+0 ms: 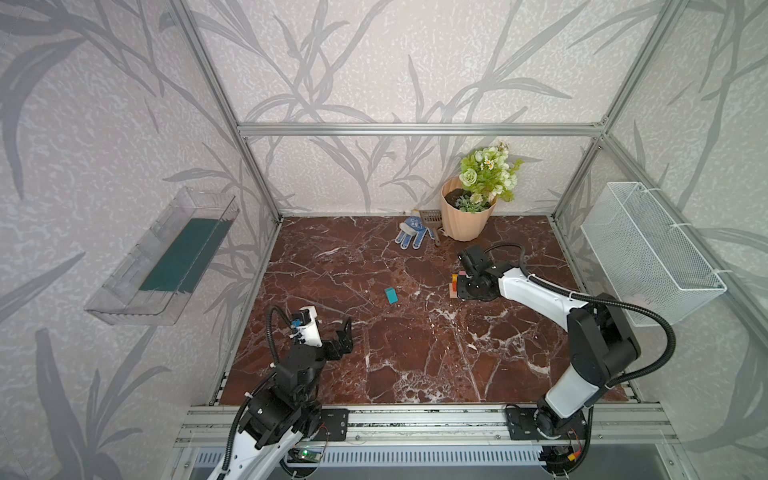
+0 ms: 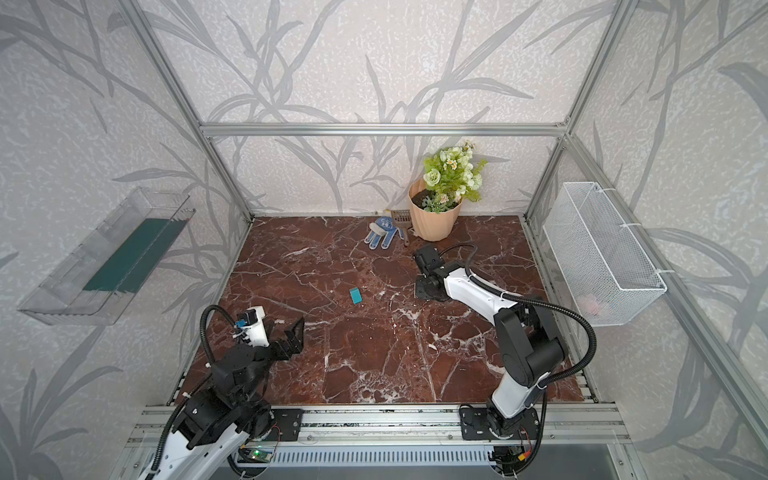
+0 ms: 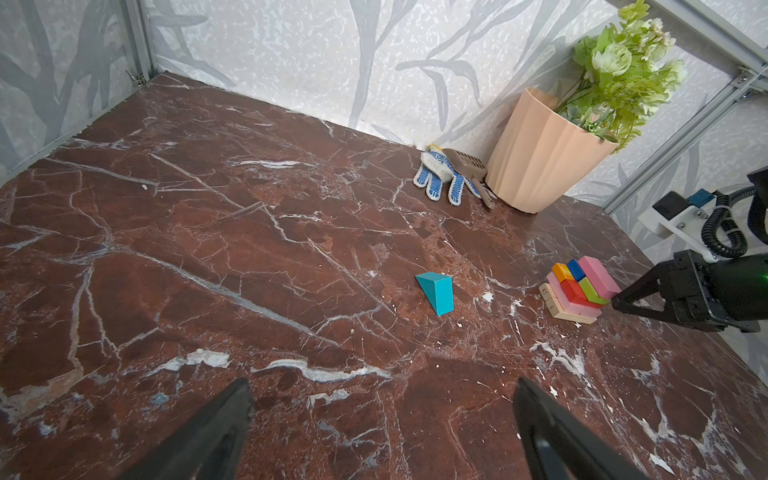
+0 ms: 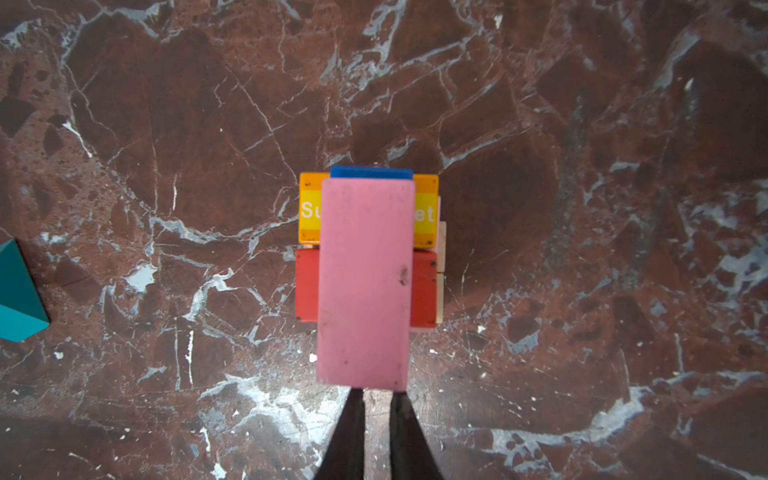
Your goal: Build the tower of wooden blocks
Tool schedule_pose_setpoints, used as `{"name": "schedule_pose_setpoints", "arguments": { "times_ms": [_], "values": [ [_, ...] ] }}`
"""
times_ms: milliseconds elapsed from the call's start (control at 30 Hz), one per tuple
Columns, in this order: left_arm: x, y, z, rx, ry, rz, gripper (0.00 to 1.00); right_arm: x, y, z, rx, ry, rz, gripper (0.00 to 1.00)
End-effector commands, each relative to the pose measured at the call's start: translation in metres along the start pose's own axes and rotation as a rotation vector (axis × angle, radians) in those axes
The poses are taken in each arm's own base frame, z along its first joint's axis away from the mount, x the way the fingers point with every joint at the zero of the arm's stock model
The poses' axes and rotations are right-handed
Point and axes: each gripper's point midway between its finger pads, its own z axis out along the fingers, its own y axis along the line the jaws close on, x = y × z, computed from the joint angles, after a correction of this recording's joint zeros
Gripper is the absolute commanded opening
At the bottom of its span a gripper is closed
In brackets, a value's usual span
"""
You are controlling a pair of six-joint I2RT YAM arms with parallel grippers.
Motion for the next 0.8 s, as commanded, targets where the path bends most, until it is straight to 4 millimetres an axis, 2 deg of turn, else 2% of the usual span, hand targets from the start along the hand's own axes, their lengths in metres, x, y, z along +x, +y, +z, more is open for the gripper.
{"name": "schedule_pose_setpoints", "arguments": {
  "times_ms": [0,400,467,767],
  "values": [
    [-0.003,-0.001,-0.001,0.002,-0.009,0.002,0.99,-0.006,-0.002,-0.002,0.016,0.0,0.0,0.15],
    [-0.003,-0.001,0.0,0.002,-0.009,0.002,0.99,-0.012,-0.002,-0.006,0.021,-0.013,0.005,0.15],
    [-0.003,-0.001,-0.001,0.002,-0.009,0.002,0.99,-0.008,-0.003,0.002,0.035,0.01,-0.001,0.15],
    [-0.002,-0.001,0.0,0.002,-0.007,0.002,0.99,-0.002,0.002,0.0,-0.001,0.035,-0.002,0.15]
  ]
}}
